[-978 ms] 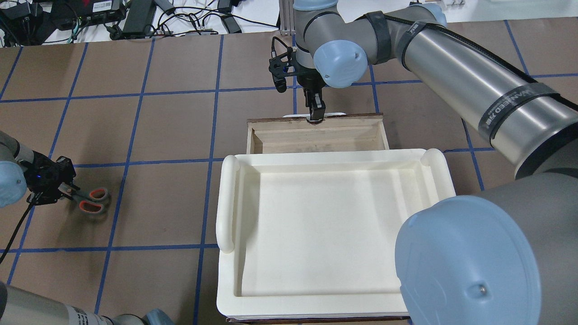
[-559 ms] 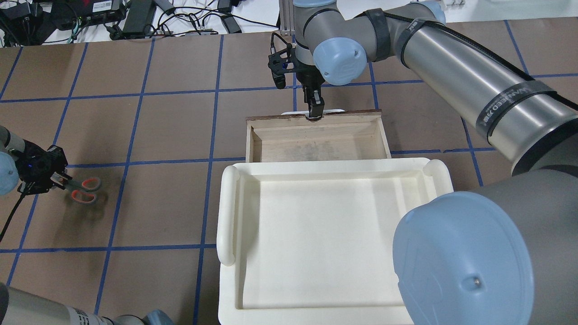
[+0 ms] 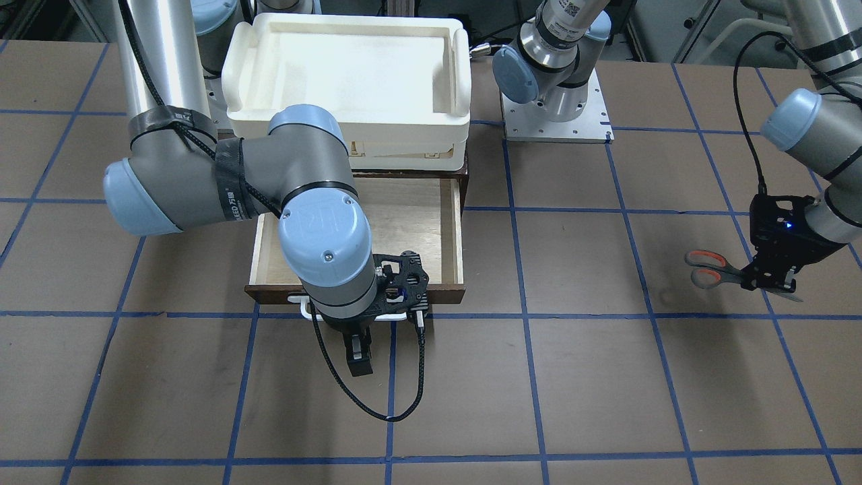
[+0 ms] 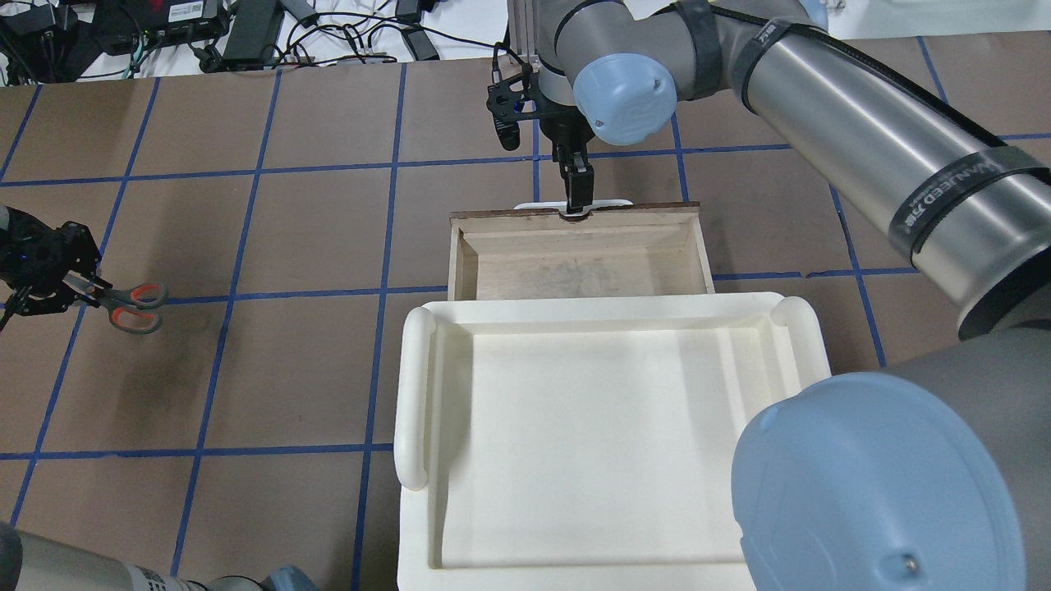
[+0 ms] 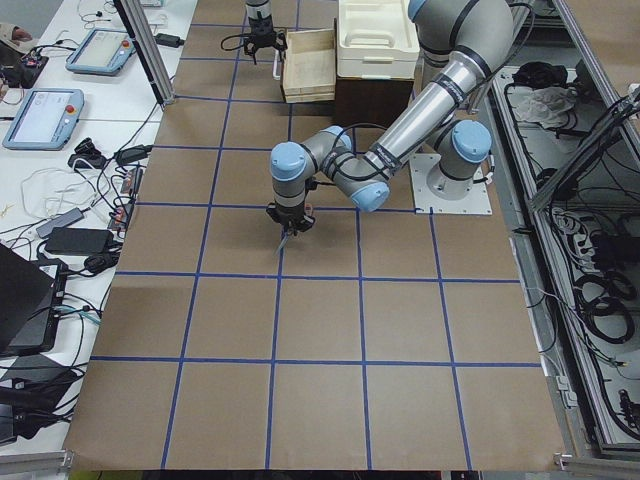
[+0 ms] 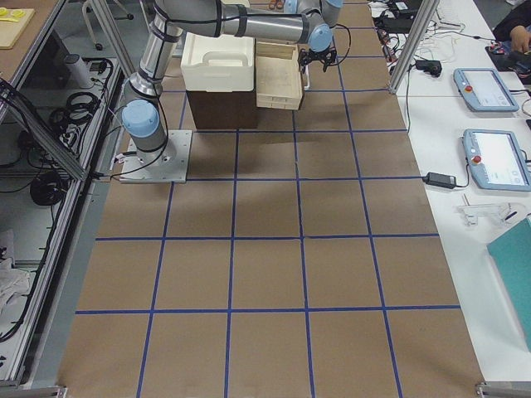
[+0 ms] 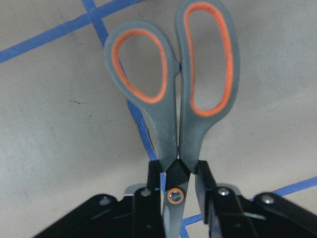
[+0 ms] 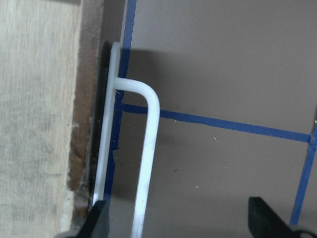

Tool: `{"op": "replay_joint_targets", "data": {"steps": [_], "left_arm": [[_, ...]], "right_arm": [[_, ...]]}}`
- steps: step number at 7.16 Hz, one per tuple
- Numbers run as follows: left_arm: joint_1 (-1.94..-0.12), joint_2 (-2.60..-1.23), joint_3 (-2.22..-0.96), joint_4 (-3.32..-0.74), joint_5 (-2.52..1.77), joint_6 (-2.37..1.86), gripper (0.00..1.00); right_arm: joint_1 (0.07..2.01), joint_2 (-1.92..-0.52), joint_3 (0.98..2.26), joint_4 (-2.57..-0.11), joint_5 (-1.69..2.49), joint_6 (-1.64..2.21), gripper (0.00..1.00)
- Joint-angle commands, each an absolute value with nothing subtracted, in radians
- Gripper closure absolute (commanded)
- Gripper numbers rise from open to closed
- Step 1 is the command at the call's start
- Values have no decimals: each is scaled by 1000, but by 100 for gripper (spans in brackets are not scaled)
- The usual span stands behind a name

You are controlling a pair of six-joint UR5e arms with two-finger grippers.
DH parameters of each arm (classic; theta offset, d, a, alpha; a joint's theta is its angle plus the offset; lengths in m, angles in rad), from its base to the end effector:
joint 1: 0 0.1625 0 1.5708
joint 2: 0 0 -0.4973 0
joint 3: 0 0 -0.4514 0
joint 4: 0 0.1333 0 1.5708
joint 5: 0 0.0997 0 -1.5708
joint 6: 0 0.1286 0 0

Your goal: Place scissors in drawer with both arms

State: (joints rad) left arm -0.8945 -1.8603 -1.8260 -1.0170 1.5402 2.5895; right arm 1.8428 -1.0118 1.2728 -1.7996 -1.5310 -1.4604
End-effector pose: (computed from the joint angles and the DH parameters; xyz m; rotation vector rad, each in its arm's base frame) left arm 0.2866 -0.5764 0.2776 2.5583 1.8038 -0.0469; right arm 0.3470 -0.7289 0.3360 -2.3540 2.0026 0.0068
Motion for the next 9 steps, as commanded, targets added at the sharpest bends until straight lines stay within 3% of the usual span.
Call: {"op": "replay_joint_targets", "data": {"steps": [1, 4, 7, 9], "left_arm": [[-937, -1823, -1787, -1098, 1505, 2495, 100], [-1076, -1757, -1700, -1274, 1496, 2235, 100], [-1227, -1703, -1698, -1311, 1483, 1939, 100], [-1331, -1681, -1698, -1315, 1477, 1748, 100]], "right_arm": [[1842, -1064, 1272, -1801, -1535, -1457, 0], [1845, -1231, 1311, -1731, -1525, -1364, 0], [1832, -1452, 1498, -1721, -1537, -1148, 0], [1819, -1534, 1539, -1671, -1540, -825, 0]]}}
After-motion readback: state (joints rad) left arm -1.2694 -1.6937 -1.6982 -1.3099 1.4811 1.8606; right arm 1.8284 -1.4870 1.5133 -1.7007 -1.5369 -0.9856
